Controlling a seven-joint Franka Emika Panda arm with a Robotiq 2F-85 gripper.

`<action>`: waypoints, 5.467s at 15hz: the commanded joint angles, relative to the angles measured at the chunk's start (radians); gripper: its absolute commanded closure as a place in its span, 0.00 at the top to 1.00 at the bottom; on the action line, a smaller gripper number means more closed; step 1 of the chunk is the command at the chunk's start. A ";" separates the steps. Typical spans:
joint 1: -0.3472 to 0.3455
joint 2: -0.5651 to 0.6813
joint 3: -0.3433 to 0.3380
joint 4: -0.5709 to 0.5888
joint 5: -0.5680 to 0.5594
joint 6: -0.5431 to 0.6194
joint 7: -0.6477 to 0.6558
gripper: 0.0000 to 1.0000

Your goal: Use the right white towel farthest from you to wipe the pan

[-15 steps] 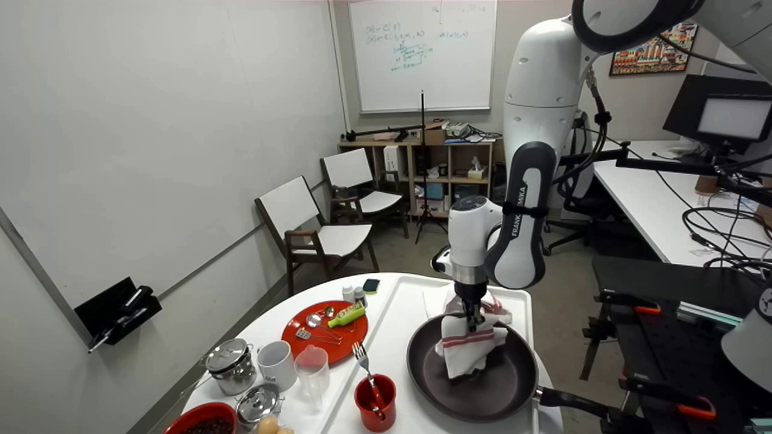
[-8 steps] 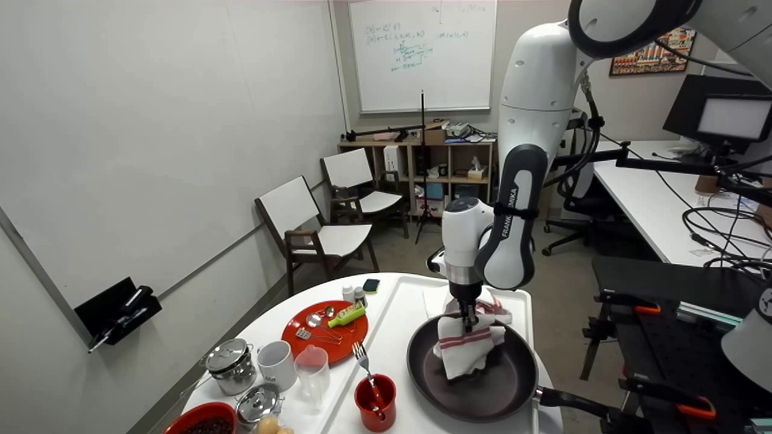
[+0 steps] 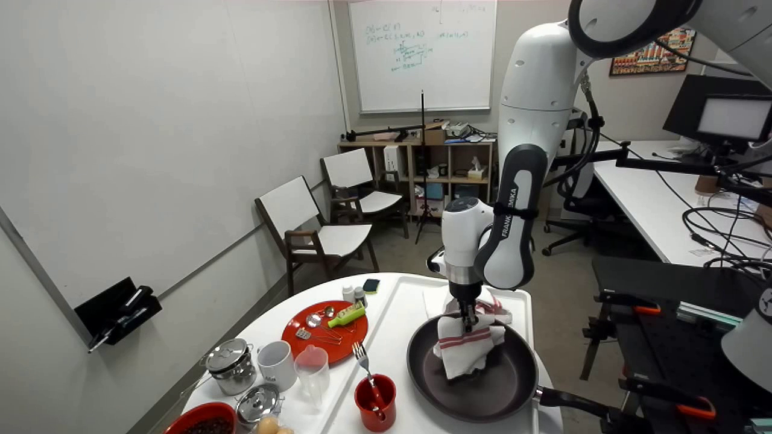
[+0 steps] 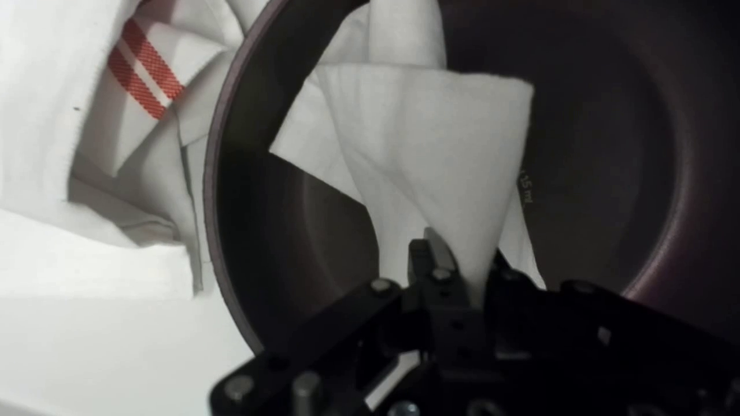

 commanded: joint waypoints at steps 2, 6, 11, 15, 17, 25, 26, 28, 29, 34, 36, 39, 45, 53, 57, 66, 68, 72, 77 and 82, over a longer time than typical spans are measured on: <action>0.001 0.000 0.000 0.002 0.004 -0.002 -0.004 0.07; 0.001 0.000 0.000 0.002 0.004 -0.002 -0.004 0.07; -0.009 0.020 0.012 0.018 0.004 0.016 -0.010 0.02; -0.011 0.075 0.024 0.065 0.000 0.031 -0.023 0.02; -0.009 0.116 0.028 0.098 -0.004 0.047 -0.026 0.02; -0.007 0.302 0.028 0.290 -0.013 0.062 -0.038 0.02; -0.006 0.317 0.025 0.312 -0.014 0.061 -0.038 0.02; -0.009 0.337 0.018 0.351 -0.013 0.060 -0.037 0.02; -0.020 0.342 0.020 0.367 -0.011 0.058 -0.039 0.02; -0.054 0.367 0.002 0.414 -0.005 0.065 -0.031 0.02; -0.055 0.376 -0.025 0.421 -0.001 0.070 -0.017 0.02; -0.047 0.390 -0.072 0.418 -0.002 0.077 -0.001 0.02; -0.037 0.400 -0.094 0.369 -0.031 0.096 -0.021 0.02; 0.079 0.370 -0.163 0.154 -0.203 0.423 -0.110 0.02; 0.114 0.349 -0.141 0.110 -0.288 0.479 -0.155 0.02; 0.256 0.323 -0.107 0.047 -0.348 0.472 -0.299 0.02; 0.272 0.323 -0.093 0.023 -0.349 0.472 -0.340 0.02; 0.311 0.333 -0.121 0.002 -0.374 0.472 -0.299 0.02; 0.296 0.357 -0.149 -0.009 -0.346 0.474 -0.280 0.02; 0.278 0.362 -0.209 -0.043 -0.315 0.473 -0.235 0.02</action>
